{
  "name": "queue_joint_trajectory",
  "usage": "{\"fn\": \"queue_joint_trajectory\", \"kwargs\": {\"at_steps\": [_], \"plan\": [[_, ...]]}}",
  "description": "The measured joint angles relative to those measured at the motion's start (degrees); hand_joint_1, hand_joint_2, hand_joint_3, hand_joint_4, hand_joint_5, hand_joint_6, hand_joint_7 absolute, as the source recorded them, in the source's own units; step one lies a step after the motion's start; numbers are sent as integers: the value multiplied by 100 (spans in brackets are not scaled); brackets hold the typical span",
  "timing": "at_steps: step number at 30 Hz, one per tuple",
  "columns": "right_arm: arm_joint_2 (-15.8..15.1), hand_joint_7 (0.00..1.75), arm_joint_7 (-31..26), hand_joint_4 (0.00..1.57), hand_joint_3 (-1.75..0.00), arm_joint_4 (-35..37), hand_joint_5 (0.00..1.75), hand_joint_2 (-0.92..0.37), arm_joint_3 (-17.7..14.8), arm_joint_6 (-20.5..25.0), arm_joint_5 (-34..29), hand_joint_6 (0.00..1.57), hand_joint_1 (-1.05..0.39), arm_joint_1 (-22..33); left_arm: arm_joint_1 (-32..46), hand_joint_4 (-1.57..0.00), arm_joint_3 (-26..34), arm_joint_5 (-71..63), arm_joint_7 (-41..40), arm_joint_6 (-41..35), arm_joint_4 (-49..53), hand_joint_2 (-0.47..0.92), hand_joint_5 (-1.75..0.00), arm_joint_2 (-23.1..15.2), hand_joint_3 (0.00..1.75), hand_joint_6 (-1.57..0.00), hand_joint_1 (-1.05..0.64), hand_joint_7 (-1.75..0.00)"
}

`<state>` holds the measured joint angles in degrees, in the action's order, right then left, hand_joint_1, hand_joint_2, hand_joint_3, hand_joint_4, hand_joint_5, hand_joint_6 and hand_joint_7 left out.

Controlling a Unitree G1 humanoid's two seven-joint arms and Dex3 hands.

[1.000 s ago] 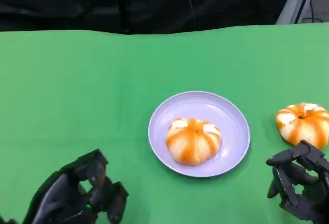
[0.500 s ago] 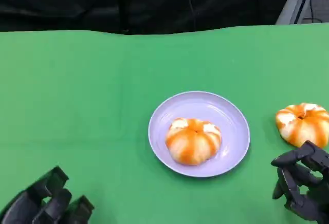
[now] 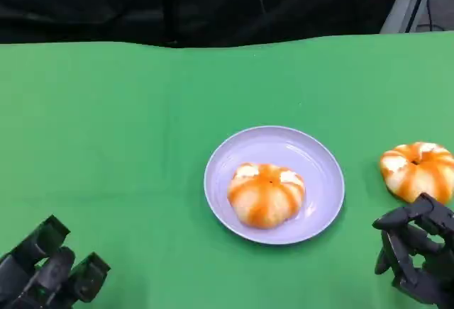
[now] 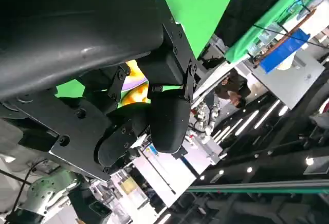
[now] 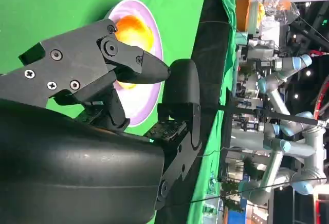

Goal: Grasp the bread from the table and place it into the plate.

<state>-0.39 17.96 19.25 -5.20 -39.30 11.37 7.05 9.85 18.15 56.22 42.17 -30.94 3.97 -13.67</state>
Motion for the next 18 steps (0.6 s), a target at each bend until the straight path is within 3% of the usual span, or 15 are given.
{"fn": "queue_joint_trajectory", "kwargs": {"at_steps": [9, 18], "plan": [[0, 136, 1, 87, -83, -32, 163, -74, 0, 12, -2, 81, -16, 38, -17, -89, -19, -231, -65, 11, -201, 52, -175, 178, 133, -78, -10, -170], [-3, 136, 2, 86, -81, -79, 164, -75, -1, 35, -3, 81, -16, 57, -17, -91, -55, -385, -155, 20, -375, 54, -175, 326, 135, -77, -10, -174]]}}
